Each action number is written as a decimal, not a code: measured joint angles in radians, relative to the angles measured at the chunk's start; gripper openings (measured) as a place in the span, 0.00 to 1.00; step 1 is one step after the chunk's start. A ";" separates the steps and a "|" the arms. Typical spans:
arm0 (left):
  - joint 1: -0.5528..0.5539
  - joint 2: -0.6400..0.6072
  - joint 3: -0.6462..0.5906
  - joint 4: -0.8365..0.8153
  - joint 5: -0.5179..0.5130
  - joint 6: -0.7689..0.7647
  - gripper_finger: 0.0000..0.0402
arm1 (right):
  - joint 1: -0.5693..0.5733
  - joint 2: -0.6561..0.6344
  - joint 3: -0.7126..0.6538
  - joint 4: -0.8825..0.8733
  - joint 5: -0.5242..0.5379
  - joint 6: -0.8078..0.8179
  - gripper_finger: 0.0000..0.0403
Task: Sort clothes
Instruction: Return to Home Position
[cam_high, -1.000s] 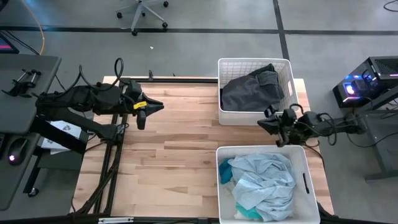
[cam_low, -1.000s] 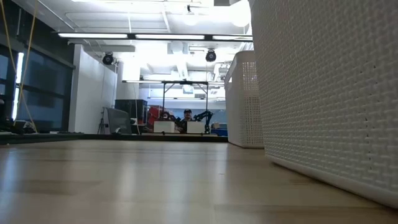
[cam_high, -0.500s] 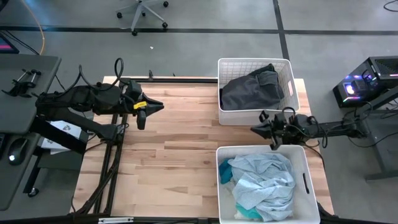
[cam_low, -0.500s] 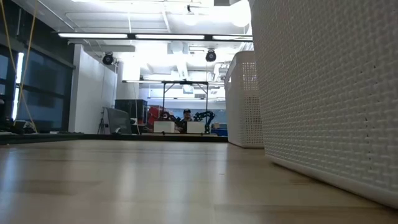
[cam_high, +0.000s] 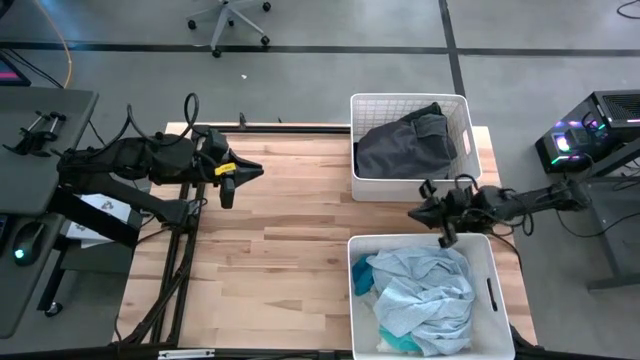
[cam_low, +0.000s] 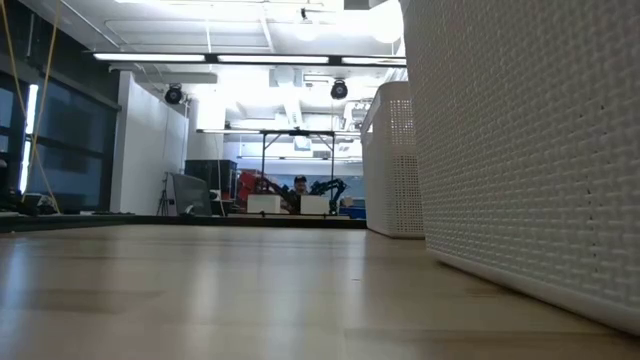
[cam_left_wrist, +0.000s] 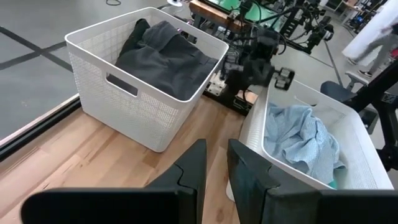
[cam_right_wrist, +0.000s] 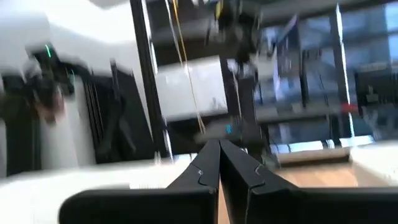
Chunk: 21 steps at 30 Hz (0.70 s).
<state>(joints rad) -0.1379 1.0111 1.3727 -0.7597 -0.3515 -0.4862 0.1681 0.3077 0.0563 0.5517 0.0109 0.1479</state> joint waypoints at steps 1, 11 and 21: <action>0.000 0.000 0.000 0.000 0.000 0.000 0.13 | 0.013 0.000 0.000 -0.038 0.016 -0.012 0.00; 0.000 0.000 0.000 -0.007 0.000 0.022 0.13 | 0.035 -0.002 0.001 -0.304 0.156 0.057 0.00; 0.000 0.000 0.000 -0.007 -0.002 0.037 0.13 | 0.036 0.001 -0.009 -0.288 0.211 0.271 0.00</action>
<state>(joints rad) -0.1379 1.0111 1.3727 -0.7670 -0.3531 -0.4496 0.2042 0.3088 0.0477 0.2639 0.2219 0.4189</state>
